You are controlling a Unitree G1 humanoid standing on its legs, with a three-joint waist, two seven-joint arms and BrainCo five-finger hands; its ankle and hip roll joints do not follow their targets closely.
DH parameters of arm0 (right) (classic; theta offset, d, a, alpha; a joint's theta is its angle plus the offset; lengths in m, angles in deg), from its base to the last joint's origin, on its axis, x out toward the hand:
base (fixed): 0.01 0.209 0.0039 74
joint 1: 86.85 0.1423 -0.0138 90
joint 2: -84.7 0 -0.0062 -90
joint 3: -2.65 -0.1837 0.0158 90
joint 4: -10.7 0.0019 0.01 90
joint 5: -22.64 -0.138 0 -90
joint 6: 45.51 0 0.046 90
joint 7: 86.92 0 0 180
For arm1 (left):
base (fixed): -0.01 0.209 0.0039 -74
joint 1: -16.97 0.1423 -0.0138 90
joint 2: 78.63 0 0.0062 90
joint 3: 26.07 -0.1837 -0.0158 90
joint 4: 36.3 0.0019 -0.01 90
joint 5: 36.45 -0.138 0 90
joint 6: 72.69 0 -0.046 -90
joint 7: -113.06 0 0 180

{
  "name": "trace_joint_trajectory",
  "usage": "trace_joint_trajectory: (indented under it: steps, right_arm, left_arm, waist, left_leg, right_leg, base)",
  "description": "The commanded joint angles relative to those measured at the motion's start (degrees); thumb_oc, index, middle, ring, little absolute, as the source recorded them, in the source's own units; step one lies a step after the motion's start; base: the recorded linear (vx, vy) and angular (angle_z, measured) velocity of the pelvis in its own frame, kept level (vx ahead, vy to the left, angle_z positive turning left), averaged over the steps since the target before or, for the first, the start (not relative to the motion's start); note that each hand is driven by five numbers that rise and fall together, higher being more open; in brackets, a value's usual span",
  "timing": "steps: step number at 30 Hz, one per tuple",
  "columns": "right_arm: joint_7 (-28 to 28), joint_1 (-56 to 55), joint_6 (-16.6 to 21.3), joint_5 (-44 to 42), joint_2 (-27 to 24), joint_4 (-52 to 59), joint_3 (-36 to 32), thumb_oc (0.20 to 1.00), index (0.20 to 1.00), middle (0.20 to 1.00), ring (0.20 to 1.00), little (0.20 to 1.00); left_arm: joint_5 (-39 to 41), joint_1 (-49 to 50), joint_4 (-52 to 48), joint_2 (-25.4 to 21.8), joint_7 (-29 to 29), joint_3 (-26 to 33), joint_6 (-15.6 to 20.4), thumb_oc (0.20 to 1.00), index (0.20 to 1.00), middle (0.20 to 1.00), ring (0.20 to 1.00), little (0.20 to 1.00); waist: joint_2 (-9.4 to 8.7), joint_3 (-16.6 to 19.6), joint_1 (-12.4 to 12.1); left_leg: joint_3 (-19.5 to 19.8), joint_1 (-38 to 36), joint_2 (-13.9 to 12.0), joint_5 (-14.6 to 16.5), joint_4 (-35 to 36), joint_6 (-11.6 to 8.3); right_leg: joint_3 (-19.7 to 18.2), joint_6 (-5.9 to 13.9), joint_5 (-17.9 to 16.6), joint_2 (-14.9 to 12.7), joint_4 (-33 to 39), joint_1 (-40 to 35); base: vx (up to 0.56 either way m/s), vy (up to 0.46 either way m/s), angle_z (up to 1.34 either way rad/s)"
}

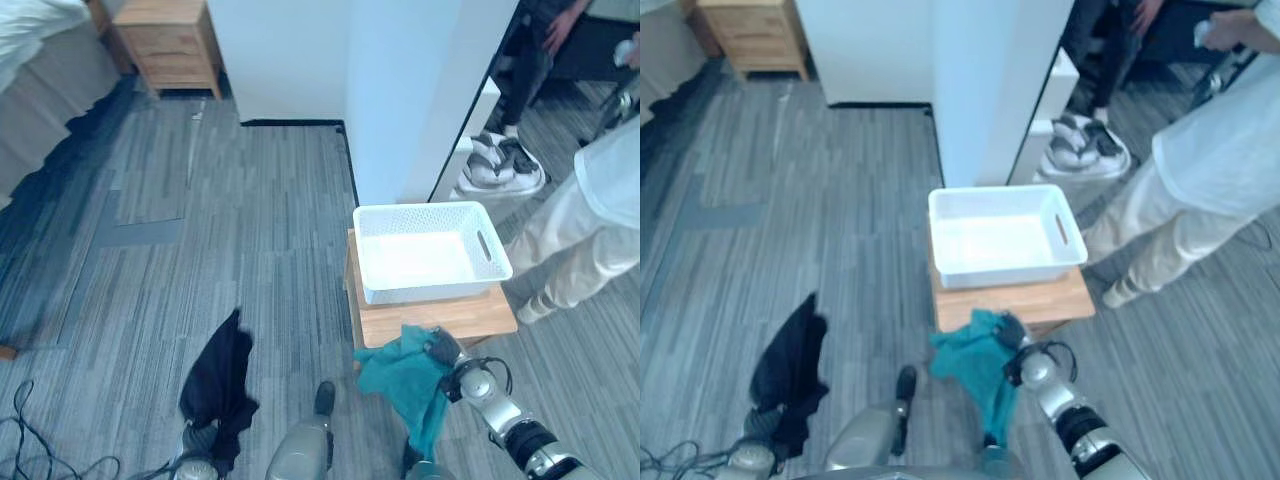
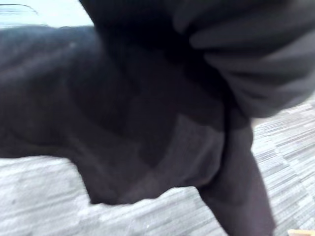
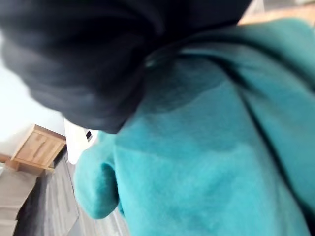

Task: Tidy up the quilt and then pick up the clothes from the bed and put them into the laundry hamper.

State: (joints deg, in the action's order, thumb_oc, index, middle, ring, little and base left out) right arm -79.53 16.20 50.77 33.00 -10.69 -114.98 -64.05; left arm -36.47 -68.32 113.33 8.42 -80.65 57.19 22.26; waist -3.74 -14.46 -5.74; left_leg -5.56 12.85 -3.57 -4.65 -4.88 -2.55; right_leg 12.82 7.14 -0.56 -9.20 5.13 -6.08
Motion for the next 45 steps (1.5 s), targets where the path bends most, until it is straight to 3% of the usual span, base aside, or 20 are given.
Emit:
trace_joint_trajectory:
  steps: [1,2,3,5,9,13,15,16,17,20,22,27,29,30,31,32,33,36,42,45]
  right_arm:
    - [2.16,3.28,2.68,1.98,-6.25,4.96,-1.42,0.200,0.200,0.200,0.200,0.200]
    - [2.66,2.41,2.29,3.81,-8.63,7.51,-3.19,0.200,0.200,0.200,0.200,0.200]
    - [3.07,1.01,2.42,4.09,-9.13,8.58,-4.66,0.200,0.200,0.200,0.200,0.200]
    - [4.31,-0.22,1.42,3.92,-11.26,10.84,-8.15,0.200,0.200,0.200,0.200,0.200]
    - [6.58,0.14,1.71,4.85,-14.94,13.37,-12.20,0.200,0.200,0.200,0.200,0.200]
    - [9.40,10.75,1.91,5.60,-17.98,10.90,-9.49,0.200,0.200,0.200,0.200,0.200]
    - [9.86,13.44,1.97,5.05,-18.11,10.57,-8.42,0.200,0.200,0.200,0.200,0.200]
    - [10.96,19.03,1.71,5.12,-18.32,12.21,-7.44,0.200,0.200,0.200,0.200,0.200]
    - [10.98,19.19,1.71,5.10,-18.33,12.15,-7.33,0.200,0.200,0.200,0.200,0.200]
    - [11.91,22.89,1.62,4.54,-19.30,16.34,-7.45,0.200,0.200,0.200,0.200,0.200]
    - [11.24,25.80,1.78,4.77,-18.64,19.82,-5.77,0.200,0.200,0.200,0.200,0.200]
    - [10.12,30.18,3.07,4.32,-18.87,20.50,-2.00,0.200,0.200,0.200,0.200,0.200]
    - [9.60,31.24,2.98,4.27,-18.82,20.18,-0.89,0.200,0.200,0.200,0.200,0.200]
    - [8.89,34.02,2.61,3.85,-16.83,19.01,1.72,0.200,0.200,0.200,0.200,0.200]
    - [8.21,35.61,2.53,3.50,-15.81,18.03,2.78,0.200,0.200,0.200,0.200,0.200]
    - [7.88,37.63,2.46,3.32,-15.49,16.44,3.58,0.200,0.200,0.200,0.200,0.200]
    - [7.66,41.20,2.04,3.26,-15.70,13.34,4.91,0.200,0.200,0.200,0.200,0.200]
    - [7.86,47.08,1.58,4.48,-15.47,8.18,7.94,0.200,0.200,0.200,0.200,0.200]
    - [9.94,61.15,1.54,5.62,-13.62,-0.01,12.95,0.200,0.200,0.200,0.200,0.200]
    - [10.02,63.72,1.61,5.68,-13.32,-2.20,14.34,0.200,0.200,0.200,0.200,0.200]
  left_arm:
    - [0.59,-2.53,-1.68,3.03,0.75,-4.28,2.02,0.200,0.200,0.200,0.200,0.200]
    - [-0.91,-1.70,-1.25,3.34,1.19,-4.57,1.48,0.200,0.200,0.200,0.200,0.200]
    - [-1.40,-1.52,-2.02,3.56,1.50,-4.93,1.41,0.200,0.200,0.200,0.200,0.200]
    - [-1.44,-0.45,-3.20,2.61,2.98,-5.21,1.11,0.200,0.200,0.200,0.200,0.200]
    - [-3.48,0.18,-2.62,1.32,3.42,-5.44,1.47,0.200,0.200,0.200,0.200,0.200]
    - [-2.47,0.69,-2.71,-0.26,2.94,-5.07,1.59,0.200,0.200,0.200,0.200,0.200]
    - [-2.24,0.18,-2.82,-0.27,2.60,-5.23,1.55,0.200,0.200,0.200,0.200,0.200]
    - [-1.94,0.08,-2.95,0.08,2.29,-5.64,1.98,0.200,0.200,0.200,0.200,0.200]
    - [-1.95,0.03,-2.93,0.13,2.28,-5.58,1.98,0.200,0.200,0.200,0.200,0.200]
    - [-1.55,-0.25,-2.80,0.06,1.79,-5.03,2.19,0.200,0.200,0.200,0.200,0.200]
    - [-1.53,0.66,-2.49,-0.25,1.51,-3.90,2.35,0.200,0.200,0.200,0.200,0.200]
    - [-0.75,0.74,-3.15,0.80,1.16,-3.90,3.15,0.200,0.200,0.200,0.200,0.200]
    - [-0.50,0.48,-3.58,1.25,1.23,-4.41,3.25,0.200,0.200,0.200,0.200,0.200]
    - [0.14,0.51,-5.32,1.61,0.85,-5.29,3.37,0.200,0.200,0.200,0.200,0.200]
    - [0.41,0.65,-6.76,1.47,1.20,-5.95,3.47,0.200,0.200,0.200,0.200,0.200]
    - [0.90,1.06,-8.30,1.38,1.70,-6.37,3.47,0.200,0.200,0.200,0.200,0.200]
    - [1.25,1.06,-8.53,1.53,2.01,-7.29,3.69,0.200,0.200,0.200,0.200,0.200]
    - [1.16,1.23,-9.55,1.13,2.51,-9.09,4.01,0.200,0.200,0.200,0.200,0.200]
    - [1.53,-0.27,-10.08,-0.71,2.27,-12.05,6.00,0.200,0.200,0.200,0.200,0.200]
    - [1.61,-0.78,-9.89,-1.00,2.18,-12.57,6.38,0.200,0.200,0.200,0.200,0.200]
  waist:
    - [2.44,1.11,2.29]
    - [2.10,1.96,3.89]
    - [2.53,2.57,5.61]
    - [3.08,3.42,6.26]
    - [1.82,4.24,6.64]
    - [1.42,3.46,5.01]
    - [1.67,2.31,5.25]
    - [2.76,1.00,5.05]
    - [2.81,0.88,5.15]
    - [3.78,1.13,5.11]
    - [2.82,1.60,3.05]
    - [3.31,1.46,2.33]
    - [3.63,1.23,2.34]
    - [3.11,-0.17,0.53]
    - [2.37,-0.92,-0.93]
    - [2.43,-1.57,-1.64]
    - [3.26,-2.90,-2.61]
    - [4.24,-4.01,-3.68]
    - [5.17,-4.58,-4.22]
    - [5.25,-4.56,-4.45]
  left_leg:
    - [-5.60,-8.53,-6.29,13.13,-10.91,-4.17]
    - [-12.02,-8.17,-2.73,14.58,-7.98,-2.59]
    - [-17.42,-9.63,-4.03,14.56,-5.18,-2.15]
    - [-20.81,-12.72,-3.32,11.73,1.96,-1.72]
    - [-19.84,-14.09,-3.77,7.07,7.92,-2.73]
    - [-20.67,-15.54,-5.23,8.10,9.61,-2.70]
    - [-21.65,-15.17,-6.02,6.64,9.81,-2.56]
    - [-21.61,-14.92,-7.69,6.42,9.87,-3.21]
    - [-21.56,-14.99,-7.70,6.42,9.87,-3.22]
    - [-19.70,-14.72,-11.62,7.48,9.88,-5.49]
    - [-20.90,-18.28,-13.48,7.93,9.49,-7.28]
    - [-20.79,-17.66,-17.07,6.78,3.54,-9.05]
    - [-20.41,-16.94,-16.80,6.72,2.46,-8.96]
    - [-13.12,-10.83,-10.87,8.57,-2.30,-7.10]
    - [-8.47,-7.32,-6.98,10.77,-3.19,-5.69]
    - [-7.39,-5.08,-5.58,11.23,-3.55,-5.08]
    - [-9.95,-4.03,-5.62,10.15,-2.72,-4.56]
    - [-10.22,-4.92,-5.04,8.09,2.02,-4.42]
    - [-11.42,-4.58,-6.61,3.18,9.88,-6.68]
    - [-11.09,-3.01,-7.27,2.58,9.88,-7.39]
  right_leg:
    - [4.35,1.38,6.00,-1.93,-0.13,-1.18]
    - [5.16,0.92,6.17,0.15,-0.13,-1.52]
    - [6.51,1.27,7.17,1.25,-0.13,-1.95]
    - [8.59,1.44,6.10,1.80,-0.13,-1.59]
    - [10.68,1.69,5.22,2.27,-0.14,-0.35]
    - [10.84,1.62,7.85,3.58,-8.31,3.24]
    - [10.23,1.31,7.59,3.60,-11.72,6.23]
    - [10.62,1.88,7.28,0.48,-10.95,7.64]
    - [10.68,1.88,7.23,0.50,-10.86,7.51]
    - [8.85,3.65,2.89,-7.06,-7.04,9.70]
    - [13.64,4.81,1.60,-9.17,-5.33,8.72]
    - [17.62,4.33,1.76,-5.35,-0.32,4.59]
    - [18.29,3.95,1.92,-5.08,-0.13,4.02]
    - [17.86,2.89,1.99,-4.78,-0.13,4.25]
    - [16.47,2.02,2.39,-3.90,-0.13,4.51]
    - [16.41,1.40,2.85,-2.81,-0.13,4.86]
    - [16.28,0.87,3.51,-1.48,-0.13,5.42]
    - [15.51,0.94,3.49,-0.69,-0.13,7.48]
    - [14.87,2.02,2.34,-0.55,-0.13,12.44]
    - [15.24,2.34,2.04,-0.74,-0.13,13.56]
  base:
    - [0.04,-0.283,0.89]
    - [0.11,-0.186,0.52]
    - [0.06,-0.195,0.73]
    - [0.08,-0.010,0.84]
    - [0.07,-0.045,0.18]
    - [0.03,-0.091,-0.19]
    - [-0.05,-0.107,-0.38]
    - [0.03,-0.101,-0.47]
    - [0.07,-0.202,-0.49]
    - [0.24,-0.342,-0.12]
    - [0.46,-0.487,0.28]
    - [0.20,-0.236,0.28]
    - [0.10,-0.131,0.04]
    - [0.11,-0.191,0.36]
    - [0.13,-0.235,0.27]
    - [0.06,-0.139,-0.01]
    - [0.02,-0.049,-0.24]
    - [0.01,0.036,-0.43]
    - [0.02,0.042,0.22]
    - [0.00,0.000,0.00]
